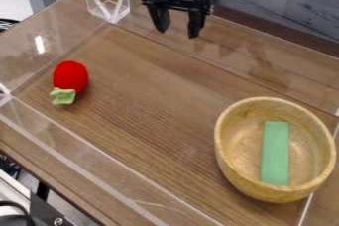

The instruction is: Put the green stick in the brown bowl

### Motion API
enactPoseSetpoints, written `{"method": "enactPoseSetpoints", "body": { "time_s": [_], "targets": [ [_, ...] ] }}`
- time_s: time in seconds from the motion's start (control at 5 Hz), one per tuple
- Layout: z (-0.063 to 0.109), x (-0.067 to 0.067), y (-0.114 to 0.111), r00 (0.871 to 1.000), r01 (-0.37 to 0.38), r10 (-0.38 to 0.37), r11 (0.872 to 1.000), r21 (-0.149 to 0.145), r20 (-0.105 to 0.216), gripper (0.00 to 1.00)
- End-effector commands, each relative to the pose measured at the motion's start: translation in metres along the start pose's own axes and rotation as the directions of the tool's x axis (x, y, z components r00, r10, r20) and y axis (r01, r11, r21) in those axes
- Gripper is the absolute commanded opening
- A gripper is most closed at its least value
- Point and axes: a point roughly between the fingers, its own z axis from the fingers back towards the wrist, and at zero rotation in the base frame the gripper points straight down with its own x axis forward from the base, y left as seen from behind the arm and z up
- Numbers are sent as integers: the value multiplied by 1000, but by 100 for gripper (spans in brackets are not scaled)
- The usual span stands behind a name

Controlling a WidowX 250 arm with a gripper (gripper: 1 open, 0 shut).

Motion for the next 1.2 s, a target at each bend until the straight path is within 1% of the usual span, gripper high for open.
{"method": "enactPoseSetpoints", "body": {
  "time_s": [0.0,0.2,0.4,0.6,1.0],
  "targets": [
    [7,1,-9,1000,23,-23,1000,-9,8,100],
    [10,-10,-21,999,-44,44,999,-5,-19,100],
    [19,-26,-45,992,-123,123,992,1,-30,100],
    [19,-42,-73,985,-170,169,986,-1,-32,100],
    [11,-77,-136,973,-228,228,973,-25,-30,100]
  ]
}}
